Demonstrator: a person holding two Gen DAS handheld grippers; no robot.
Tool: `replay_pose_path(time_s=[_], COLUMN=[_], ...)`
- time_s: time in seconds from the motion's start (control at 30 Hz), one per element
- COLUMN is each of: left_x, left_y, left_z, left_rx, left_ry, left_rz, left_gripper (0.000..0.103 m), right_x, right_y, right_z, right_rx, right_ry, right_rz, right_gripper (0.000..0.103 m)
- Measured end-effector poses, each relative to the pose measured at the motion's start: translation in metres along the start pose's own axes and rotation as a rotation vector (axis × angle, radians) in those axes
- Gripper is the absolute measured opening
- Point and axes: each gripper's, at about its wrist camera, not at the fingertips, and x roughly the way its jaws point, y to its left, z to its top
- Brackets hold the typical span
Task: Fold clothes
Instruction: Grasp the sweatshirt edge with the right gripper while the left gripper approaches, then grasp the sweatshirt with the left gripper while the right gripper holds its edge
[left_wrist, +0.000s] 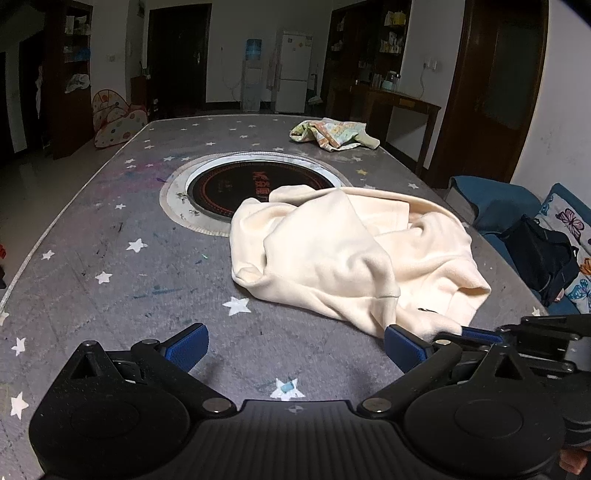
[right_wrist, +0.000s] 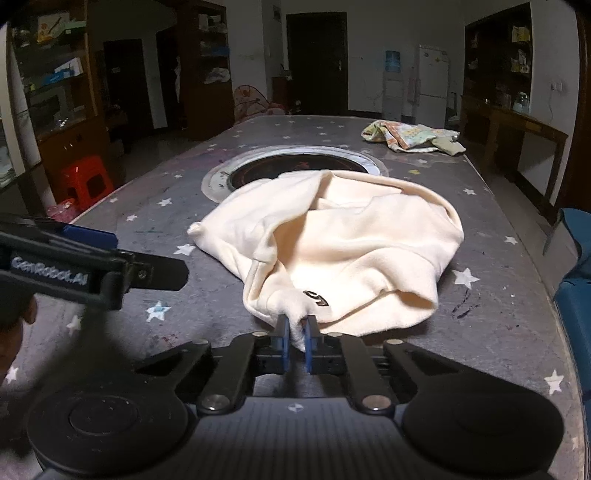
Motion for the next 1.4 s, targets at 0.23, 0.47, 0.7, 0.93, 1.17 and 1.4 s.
replay_pose_path(time_s=[0.23,0.47,0.7,0.93,1.17,1.4], left_x=[-0.011,-0.012,0.006,0.027,0.013,-0.011], left_y=[-0.004,-0.015,-0.021,-0.015,-0.002,0.018], left_z=[0.006,0.004,-0.003,-0.01,-0.01,-0.014], left_rx=[0.019,0.078,0.139,0.161,0.124,0.075], left_ry=[-0.028,-0.027,0.02,0.067,0.031,-0.013], left_rz=[-0.04,-0.075,-0.096,-0.093,-0.121,-0.112], left_gripper=[0.1,0.095,0.069,0.033,0.007,0.004], right_x=[-0.029,-0.049,-0.059,-0.08,-0.078,-0.038], right_y=[0.024,0.064,0.077,0.063,0.023,-0.037], right_z=[-0.001,-0.014,-0.02,-0.016,0.001,0.02], right_rx=[-0.088,-0.196,-0.203,-0.174,-0.11,0.021], right_ry=[-0.03,-0.008,0.012,-0.023,-0.084,-0.083], right_rz=[0.089,0.195,0.241,0.222,0.081,-0.122], right_gripper=[0.005,0.005,0.007,0.012,0.016,0.017])
